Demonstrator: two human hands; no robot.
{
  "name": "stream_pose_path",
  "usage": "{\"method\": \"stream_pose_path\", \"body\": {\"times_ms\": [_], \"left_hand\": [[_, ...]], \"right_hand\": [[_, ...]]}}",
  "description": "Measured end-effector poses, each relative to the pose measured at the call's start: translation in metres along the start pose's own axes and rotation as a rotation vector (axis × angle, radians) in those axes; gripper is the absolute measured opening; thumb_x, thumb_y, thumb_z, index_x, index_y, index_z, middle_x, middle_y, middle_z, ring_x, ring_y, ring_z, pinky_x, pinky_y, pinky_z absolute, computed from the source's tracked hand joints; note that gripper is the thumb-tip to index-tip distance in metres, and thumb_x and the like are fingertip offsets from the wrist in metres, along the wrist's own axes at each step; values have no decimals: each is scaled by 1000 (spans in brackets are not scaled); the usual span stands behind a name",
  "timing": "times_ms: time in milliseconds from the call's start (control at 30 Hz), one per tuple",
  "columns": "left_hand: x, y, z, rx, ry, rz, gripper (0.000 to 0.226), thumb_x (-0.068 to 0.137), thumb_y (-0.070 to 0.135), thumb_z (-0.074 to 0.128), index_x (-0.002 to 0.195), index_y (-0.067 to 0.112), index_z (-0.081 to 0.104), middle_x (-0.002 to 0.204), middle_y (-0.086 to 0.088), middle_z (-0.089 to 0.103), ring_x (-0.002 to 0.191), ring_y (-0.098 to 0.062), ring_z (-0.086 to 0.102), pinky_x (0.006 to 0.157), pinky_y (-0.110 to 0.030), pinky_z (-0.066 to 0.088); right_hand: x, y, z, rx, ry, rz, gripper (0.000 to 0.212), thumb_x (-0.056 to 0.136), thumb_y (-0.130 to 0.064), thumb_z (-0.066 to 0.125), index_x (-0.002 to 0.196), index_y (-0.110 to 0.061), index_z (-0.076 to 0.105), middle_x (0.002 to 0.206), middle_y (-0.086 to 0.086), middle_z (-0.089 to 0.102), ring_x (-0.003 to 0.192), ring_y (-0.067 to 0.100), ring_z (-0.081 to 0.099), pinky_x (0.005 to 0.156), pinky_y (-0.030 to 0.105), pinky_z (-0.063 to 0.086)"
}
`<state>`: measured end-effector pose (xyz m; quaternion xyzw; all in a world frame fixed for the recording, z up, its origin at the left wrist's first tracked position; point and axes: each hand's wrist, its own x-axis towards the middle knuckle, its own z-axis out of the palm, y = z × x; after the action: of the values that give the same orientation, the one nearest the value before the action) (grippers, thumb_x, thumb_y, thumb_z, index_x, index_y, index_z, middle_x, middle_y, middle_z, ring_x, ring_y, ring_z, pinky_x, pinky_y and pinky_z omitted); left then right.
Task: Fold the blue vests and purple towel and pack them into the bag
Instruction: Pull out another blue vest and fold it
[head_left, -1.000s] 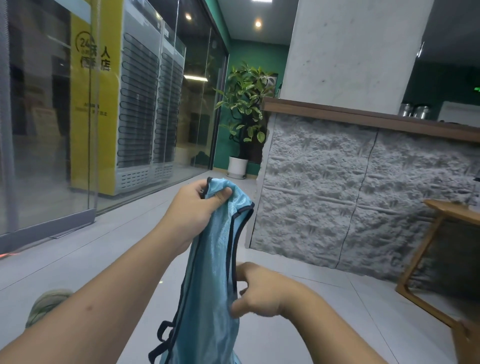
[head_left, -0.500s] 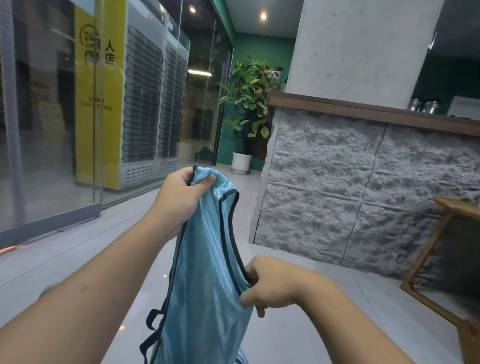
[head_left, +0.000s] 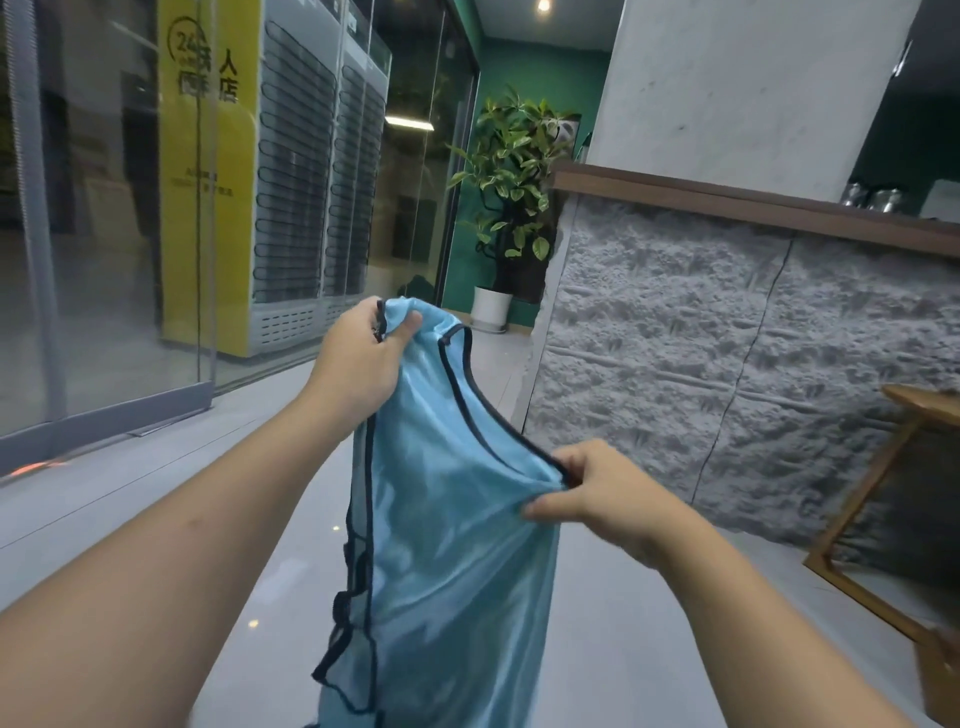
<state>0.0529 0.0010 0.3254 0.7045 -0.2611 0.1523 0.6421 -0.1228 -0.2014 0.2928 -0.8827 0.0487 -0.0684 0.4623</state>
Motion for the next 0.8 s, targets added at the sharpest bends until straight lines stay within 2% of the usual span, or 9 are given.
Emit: {"method": "stream_pose_path", "body": {"times_ms": [133,267,400,467,500,533,600,700,800], "left_hand": [[1,6,0,-140,-39,-111,33,104,47,54,102,17,67,99,-3,76,94,-24,73,86,-46,62],[3,7,4,-555,-106,-595,45,101,51,59,113,8,66,98,-9,77,81,-25,78,65,-40,66],[-13,-32,9,-1090,-225,-678,96,86,85,42,132,5,66,129,-21,70,117,-38,69,103,-55,53],[-43,-61,22,-949,-340,-764,94,82,92,39,109,12,80,115,-15,76,102,-34,75,91,-50,57],[-60,-72,28,-859,-453,-808,76,83,84,54,97,13,80,102,-11,78,90,-30,76,85,-43,58],[-72,-80,32,-785,-562,-861,56,82,68,69,92,14,75,93,-8,76,82,-28,73,81,-38,57],[-85,-89,37,-698,-706,-927,44,87,56,69,99,13,72,97,-9,73,87,-27,69,87,-38,52],[-89,-80,34,-769,-709,-939,88,89,88,37,118,16,77,124,-11,72,109,-31,70,100,-43,51],[-84,-76,28,-796,-688,-945,119,73,101,11,120,15,79,122,-13,74,101,-31,76,81,-38,61]], "right_hand": [[2,-1,-3,224,56,-71,34,79,16,75,108,-2,77,109,21,78,99,30,75,94,44,59],[4,-4,2,471,29,-61,48,76,17,75,120,-1,69,113,23,76,96,35,76,81,42,64],[10,-8,6,585,75,-43,50,81,16,73,127,0,64,116,25,75,96,39,75,75,42,65],[14,-9,10,626,133,-26,48,82,16,73,126,0,65,116,25,75,97,39,74,78,43,65],[17,-8,12,639,166,-11,46,82,16,74,125,1,65,115,25,75,95,39,74,77,43,65],[19,-7,15,642,194,9,43,83,16,74,122,2,66,112,25,76,91,38,75,76,43,65],[22,-3,19,620,248,58,35,83,15,75,115,3,66,103,24,76,84,36,74,73,42,65],[25,4,17,609,319,135,29,83,12,76,110,5,67,101,24,77,81,34,77,70,40,64],[26,8,11,665,365,189,29,82,13,76,110,12,69,105,28,76,84,36,77,73,44,65]]}}
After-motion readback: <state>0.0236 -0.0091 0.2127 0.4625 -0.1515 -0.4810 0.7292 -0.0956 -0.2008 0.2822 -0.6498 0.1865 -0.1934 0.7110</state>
